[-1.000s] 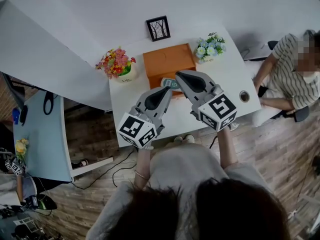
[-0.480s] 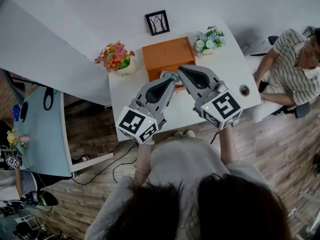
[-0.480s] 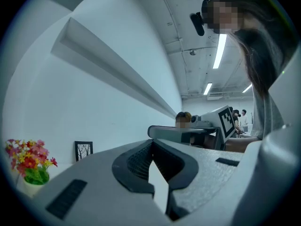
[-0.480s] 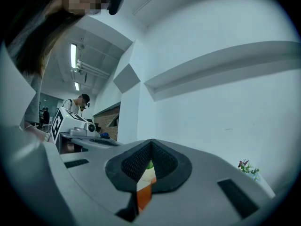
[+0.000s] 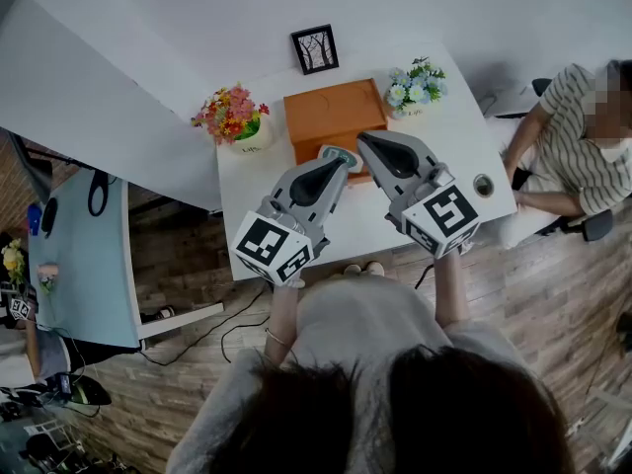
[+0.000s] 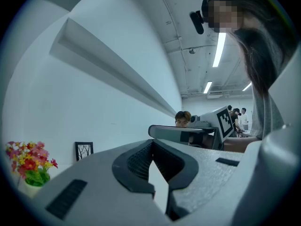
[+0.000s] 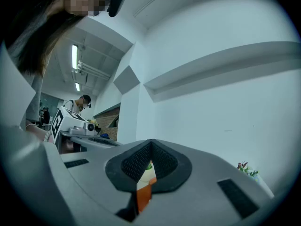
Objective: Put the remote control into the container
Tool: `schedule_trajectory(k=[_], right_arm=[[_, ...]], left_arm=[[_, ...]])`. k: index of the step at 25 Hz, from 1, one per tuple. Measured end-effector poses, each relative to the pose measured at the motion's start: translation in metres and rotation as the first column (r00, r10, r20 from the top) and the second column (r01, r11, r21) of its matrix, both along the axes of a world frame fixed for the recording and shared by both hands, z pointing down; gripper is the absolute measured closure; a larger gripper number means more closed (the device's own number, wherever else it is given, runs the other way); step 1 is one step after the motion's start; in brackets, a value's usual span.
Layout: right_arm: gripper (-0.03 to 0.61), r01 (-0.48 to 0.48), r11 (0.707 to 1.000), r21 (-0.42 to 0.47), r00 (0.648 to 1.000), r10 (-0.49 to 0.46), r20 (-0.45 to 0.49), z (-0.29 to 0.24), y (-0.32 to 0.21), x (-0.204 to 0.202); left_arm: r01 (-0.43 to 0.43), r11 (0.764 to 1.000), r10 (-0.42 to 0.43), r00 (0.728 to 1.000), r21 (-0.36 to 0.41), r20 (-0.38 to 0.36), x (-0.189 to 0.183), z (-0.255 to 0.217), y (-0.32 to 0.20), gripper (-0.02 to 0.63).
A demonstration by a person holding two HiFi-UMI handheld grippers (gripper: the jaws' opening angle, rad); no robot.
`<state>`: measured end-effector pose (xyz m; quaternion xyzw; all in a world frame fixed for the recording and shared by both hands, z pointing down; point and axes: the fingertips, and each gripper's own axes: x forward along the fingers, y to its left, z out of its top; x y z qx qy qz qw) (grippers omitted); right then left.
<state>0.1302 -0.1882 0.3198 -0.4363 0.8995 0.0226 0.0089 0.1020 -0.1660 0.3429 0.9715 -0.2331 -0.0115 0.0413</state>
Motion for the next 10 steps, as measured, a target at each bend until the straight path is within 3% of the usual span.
schedule_trajectory(k=[10], right_arm=[[0.580,0.004,1.000,-0.007,1.000,-0.005,-0.025,0.0059,-0.0003,0.0031]], left_arm=[[-0.008,1.000,0.008,1.000,0.001,0.009,0.0037,0.0015,-0.0019,0.611]])
